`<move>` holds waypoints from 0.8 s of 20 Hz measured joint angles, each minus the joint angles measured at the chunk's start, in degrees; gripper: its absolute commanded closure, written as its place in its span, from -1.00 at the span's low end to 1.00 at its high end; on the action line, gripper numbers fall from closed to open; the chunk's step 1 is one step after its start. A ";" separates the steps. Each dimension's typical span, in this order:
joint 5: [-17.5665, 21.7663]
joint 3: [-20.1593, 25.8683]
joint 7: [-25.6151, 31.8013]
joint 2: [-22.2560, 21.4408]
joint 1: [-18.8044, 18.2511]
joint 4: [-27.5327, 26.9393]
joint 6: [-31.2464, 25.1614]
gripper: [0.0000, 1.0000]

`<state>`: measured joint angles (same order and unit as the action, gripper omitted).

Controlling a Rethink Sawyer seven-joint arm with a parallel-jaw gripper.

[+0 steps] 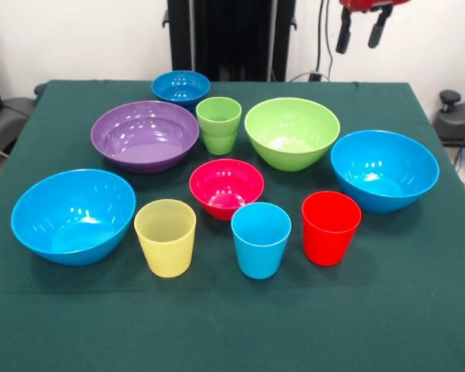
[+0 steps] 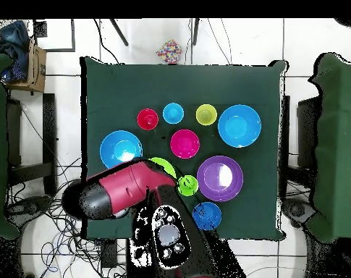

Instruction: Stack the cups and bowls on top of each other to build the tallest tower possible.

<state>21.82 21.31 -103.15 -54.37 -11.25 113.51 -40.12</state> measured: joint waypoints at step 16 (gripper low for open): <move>-7.46 -10.34 -9.32 -2.32 2.77 4.60 5.06 -1.00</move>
<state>14.36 10.97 -112.47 -56.68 -8.48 118.11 -35.06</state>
